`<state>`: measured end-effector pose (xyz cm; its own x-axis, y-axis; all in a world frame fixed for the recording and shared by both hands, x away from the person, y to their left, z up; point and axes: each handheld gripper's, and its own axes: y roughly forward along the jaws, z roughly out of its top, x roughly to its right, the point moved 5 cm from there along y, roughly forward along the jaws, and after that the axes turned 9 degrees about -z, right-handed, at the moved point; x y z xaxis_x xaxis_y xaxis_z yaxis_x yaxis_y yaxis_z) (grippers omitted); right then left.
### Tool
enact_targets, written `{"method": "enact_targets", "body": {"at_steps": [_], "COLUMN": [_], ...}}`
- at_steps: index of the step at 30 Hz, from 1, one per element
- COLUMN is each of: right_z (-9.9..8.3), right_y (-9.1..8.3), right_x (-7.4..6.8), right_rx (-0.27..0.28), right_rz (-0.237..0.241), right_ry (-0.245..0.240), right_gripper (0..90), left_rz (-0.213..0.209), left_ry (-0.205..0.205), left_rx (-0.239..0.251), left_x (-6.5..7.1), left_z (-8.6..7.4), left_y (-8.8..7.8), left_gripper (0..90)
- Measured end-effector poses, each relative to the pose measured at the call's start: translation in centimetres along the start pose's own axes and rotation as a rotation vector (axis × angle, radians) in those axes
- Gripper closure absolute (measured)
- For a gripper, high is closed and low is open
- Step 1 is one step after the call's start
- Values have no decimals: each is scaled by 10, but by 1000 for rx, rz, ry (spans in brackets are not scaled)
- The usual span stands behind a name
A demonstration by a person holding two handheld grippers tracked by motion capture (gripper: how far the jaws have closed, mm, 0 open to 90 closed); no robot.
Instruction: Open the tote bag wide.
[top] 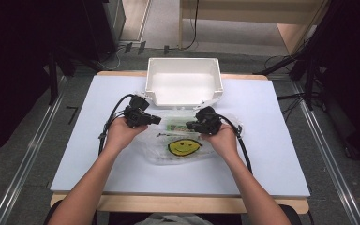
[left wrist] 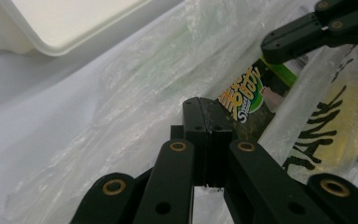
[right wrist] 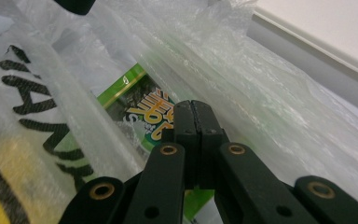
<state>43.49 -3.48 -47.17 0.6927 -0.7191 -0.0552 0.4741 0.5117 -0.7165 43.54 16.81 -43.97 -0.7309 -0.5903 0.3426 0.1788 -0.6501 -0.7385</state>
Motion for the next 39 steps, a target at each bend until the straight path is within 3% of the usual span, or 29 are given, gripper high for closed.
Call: {"method": "enact_targets", "body": {"at_steps": [3, 10, 18, 39], "right_z": [4, 18, 28, 26], "right_y": [8, 20, 28, 46], "right_x": [1, 10, 19, 44], "right_rx": [-34, -23, -17, -3], "right_rz": [-20, -47, -72, -98], "right_ry": [-7, -30, -15, 63], "right_gripper": [900, 900, 900, 900], "left_rz": [0, 1, -6, -44], "left_ry": [5, -2, -1, 3], "left_rx": [1, 0, -12, -8], "left_x": [2, 0, 2, 16], "left_z": [-3, -11, -20, -42], "left_y": [1, 3, 5, 10], "left_gripper": [900, 900, 900, 900]}}
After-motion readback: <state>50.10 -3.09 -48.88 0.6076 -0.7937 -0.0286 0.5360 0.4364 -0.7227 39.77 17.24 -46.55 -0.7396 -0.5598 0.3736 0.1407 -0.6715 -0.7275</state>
